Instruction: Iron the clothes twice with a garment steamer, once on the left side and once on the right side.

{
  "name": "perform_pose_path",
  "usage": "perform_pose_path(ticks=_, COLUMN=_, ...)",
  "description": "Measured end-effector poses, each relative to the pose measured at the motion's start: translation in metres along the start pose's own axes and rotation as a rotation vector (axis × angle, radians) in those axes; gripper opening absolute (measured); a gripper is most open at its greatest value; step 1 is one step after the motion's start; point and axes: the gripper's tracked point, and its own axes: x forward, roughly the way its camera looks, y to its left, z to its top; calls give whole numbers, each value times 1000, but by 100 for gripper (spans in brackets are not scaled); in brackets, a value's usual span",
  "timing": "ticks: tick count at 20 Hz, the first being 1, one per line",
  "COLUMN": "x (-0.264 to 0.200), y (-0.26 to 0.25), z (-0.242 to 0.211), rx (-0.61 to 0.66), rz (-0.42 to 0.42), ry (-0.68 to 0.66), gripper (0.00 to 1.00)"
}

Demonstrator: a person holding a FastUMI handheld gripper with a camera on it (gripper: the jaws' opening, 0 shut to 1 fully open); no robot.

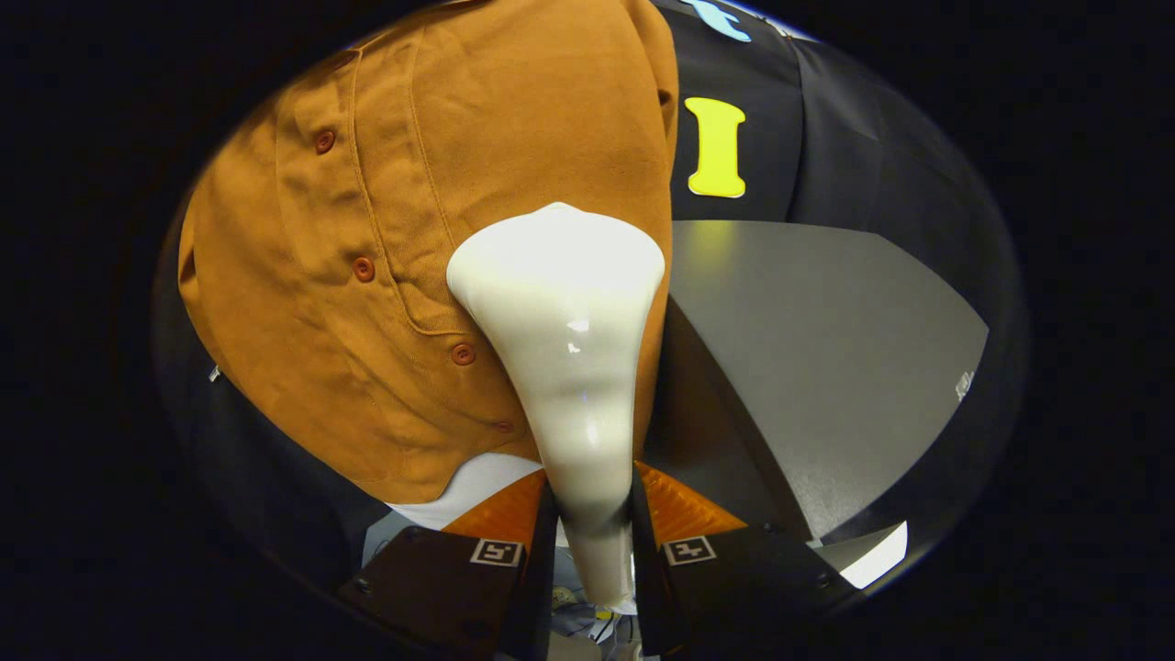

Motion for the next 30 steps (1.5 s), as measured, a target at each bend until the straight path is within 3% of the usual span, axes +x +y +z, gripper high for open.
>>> perform_pose_path(ticks=4, x=-48, y=12, z=48, rx=8, rz=9, ry=-184, gripper=41)
perform_pose_path(ticks=13, x=-131, y=102, z=130, rx=-106, rz=187, ry=-512, gripper=41)
perform_pose_path(ticks=19, x=-136, y=161, z=130, rx=-160, rz=282, ry=-515, gripper=40)
perform_pose_path(ticks=30, x=-79, y=195, z=105, rx=-187, rz=316, ry=-368, gripper=41)
